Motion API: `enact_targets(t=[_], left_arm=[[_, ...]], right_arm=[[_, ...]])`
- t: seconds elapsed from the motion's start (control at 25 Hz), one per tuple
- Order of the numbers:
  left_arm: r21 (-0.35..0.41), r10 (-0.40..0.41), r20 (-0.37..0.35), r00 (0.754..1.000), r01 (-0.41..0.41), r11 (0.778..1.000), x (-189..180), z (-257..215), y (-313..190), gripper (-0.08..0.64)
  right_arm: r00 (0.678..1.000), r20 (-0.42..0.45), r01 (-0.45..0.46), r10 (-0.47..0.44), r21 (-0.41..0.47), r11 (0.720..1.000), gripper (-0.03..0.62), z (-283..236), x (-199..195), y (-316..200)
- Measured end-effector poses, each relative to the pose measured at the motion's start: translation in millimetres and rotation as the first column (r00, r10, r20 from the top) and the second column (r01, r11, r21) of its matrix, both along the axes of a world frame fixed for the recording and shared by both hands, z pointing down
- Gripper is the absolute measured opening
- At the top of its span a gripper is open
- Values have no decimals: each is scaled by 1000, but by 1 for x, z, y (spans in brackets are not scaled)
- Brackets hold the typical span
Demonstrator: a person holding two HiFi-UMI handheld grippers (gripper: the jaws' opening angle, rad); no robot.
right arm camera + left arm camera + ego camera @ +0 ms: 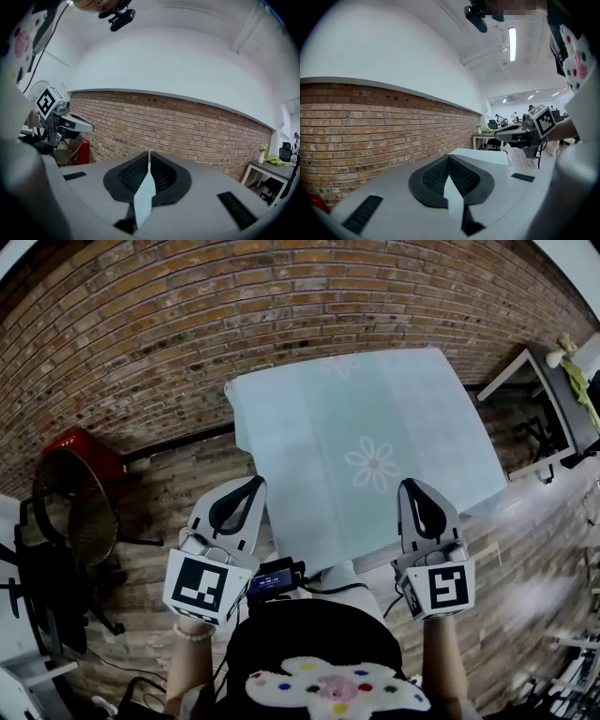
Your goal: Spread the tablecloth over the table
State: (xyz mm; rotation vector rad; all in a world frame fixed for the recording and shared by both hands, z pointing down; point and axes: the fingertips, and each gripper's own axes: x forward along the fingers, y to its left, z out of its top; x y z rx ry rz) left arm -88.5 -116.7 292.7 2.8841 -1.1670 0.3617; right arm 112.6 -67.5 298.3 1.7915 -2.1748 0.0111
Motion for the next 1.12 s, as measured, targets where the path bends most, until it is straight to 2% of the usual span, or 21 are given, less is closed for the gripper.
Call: enact_targets(t=[0.36, 0.56, 1.12], left_arm=[[3, 15, -21, 1000, -15, 1000, 3, -2, -2, 14], [3, 10, -19, 1000, -10, 1000, 3, -2, -3, 14], [3, 29, -25, 999, -29, 1000, 6, -4, -6, 14]], right_arm=[[999, 41, 11, -15, 85, 996, 40, -15, -7, -8], [1000, 16, 22, -23, 45, 999, 40, -4, -3, -5], [1000, -4, 28, -28, 36, 999, 40, -3, -14, -8]])
